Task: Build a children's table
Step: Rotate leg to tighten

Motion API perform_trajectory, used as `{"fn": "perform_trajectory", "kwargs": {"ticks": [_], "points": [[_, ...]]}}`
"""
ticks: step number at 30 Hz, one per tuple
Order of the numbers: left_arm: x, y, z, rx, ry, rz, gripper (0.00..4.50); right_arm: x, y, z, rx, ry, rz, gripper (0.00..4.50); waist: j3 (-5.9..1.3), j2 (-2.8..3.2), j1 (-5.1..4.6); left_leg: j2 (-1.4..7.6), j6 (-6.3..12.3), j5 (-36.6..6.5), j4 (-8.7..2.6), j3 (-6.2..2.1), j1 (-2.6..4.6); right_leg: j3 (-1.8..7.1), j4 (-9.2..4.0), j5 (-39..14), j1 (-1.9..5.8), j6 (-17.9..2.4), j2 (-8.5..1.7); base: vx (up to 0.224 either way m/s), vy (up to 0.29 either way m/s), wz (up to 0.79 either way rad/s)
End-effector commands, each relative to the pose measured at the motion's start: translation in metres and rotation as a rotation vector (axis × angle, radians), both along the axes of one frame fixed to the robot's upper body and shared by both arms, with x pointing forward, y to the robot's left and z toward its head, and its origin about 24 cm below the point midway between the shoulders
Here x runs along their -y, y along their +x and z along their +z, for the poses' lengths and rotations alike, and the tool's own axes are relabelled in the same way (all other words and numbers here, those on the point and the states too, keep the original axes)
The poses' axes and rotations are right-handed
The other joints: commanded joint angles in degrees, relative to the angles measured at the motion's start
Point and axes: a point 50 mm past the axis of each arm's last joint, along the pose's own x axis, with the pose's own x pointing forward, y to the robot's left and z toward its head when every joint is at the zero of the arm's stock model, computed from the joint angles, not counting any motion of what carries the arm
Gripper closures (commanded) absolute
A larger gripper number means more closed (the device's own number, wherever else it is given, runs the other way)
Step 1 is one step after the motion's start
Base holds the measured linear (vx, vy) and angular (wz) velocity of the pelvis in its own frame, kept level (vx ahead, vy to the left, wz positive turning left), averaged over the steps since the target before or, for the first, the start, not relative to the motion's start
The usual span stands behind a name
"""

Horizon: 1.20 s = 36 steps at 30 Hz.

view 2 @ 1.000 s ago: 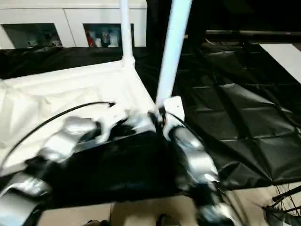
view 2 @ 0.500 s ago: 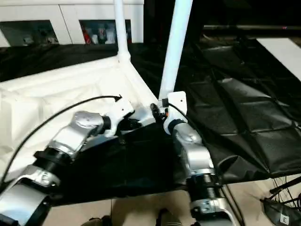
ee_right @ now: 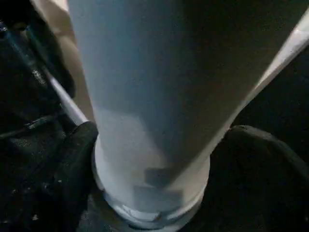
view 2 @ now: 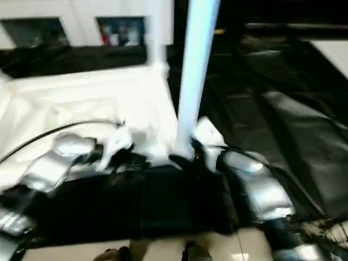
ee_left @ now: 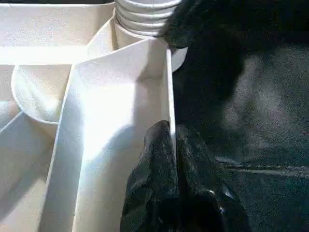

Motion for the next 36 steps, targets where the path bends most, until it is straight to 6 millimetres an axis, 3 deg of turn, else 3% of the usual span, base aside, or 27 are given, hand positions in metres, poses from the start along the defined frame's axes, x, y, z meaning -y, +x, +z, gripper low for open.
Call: {"fn": "perform_trajectory", "kwargs": {"ticks": [1, 3, 4, 9, 18, 26, 36], "points": [[0.010, -0.013, -0.016, -0.091, -0.007, -0.074, 4.50, -0.002, -0.003, 0.008, 0.016, 0.011, 0.071, 0.10, -3.90, -0.69, -0.07, 1.72, 9.39, -3.34, -2.34, 0.14, 0.68, 1.24, -1.15, 5.87, 3.72, -17.45, -1.36, 0.000, 0.000, 0.00], [0.007, -0.012, -0.015, -0.086, -0.002, -0.070, 4.50, 0.000, -0.006, 0.009, 0.003, 0.001, 0.113, 0.10, -3.76, -0.76, 0.11, 1.88, 10.12, -4.51, -2.36, 0.26, 0.79, 1.20, -1.35, 3.59, 3.75, -17.60, -1.58, 0.000, 0.000, 0.00], [0.006, -0.011, -0.015, -0.083, -0.001, -0.065, 4.50, 0.001, -0.007, 0.009, -0.003, -0.003, 0.129, 0.10, -3.53, -0.72, 0.26, 2.03, 9.77, -6.91, -2.52, 0.29, 0.91, 1.20, -1.75, -1.49, 3.64, -16.89, -1.66, 0.000, 0.000, 0.00], [0.002, -0.010, -0.014, -0.075, 0.009, -0.056, 4.50, 0.004, -0.009, 0.009, -0.013, -0.012, 0.152, 0.25, -3.17, -0.76, 0.56, 2.20, 6.71, -11.40, -2.89, 0.26, 1.14, 1.40, -2.54, -11.06, 3.19, -14.51, -1.74, 0.000, 0.000, 0.00], [0.002, -0.011, -0.015, -0.081, 0.001, -0.055, 4.50, 0.006, -0.011, 0.007, -0.032, -0.009, 0.176, 1.01, -3.60, -1.06, 0.63, 2.01, 7.00, -9.08, -2.47, 0.40, 0.92, 1.39, -2.14, -8.84, 3.32, -14.33, -1.57, 0.000, 0.000, 0.00], [0.003, -0.010, -0.018, -0.073, 0.011, -0.045, 4.50, 0.007, -0.013, 0.003, -0.046, -0.026, 0.197, 1.75, -3.41, -1.34, 0.63, 2.04, 6.30, -11.18, -2.49, 0.34, 0.92, 1.44, -2.44, -13.57, 3.04, -13.02, -1.61, 0.000, 0.000, 0.00], [0.002, -0.007, -0.019, -0.067, 0.005, -0.009, 4.50, 0.009, -0.013, -0.005, -0.065, -0.031, 0.165, 1.89, -3.43, -1.27, 0.58, 1.92, 6.13, -11.14, -2.45, 0.34, 0.79, 1.43, -2.57, -14.35, 2.95, -12.20, -1.50, 0.000, 0.000, 0.00]]}}
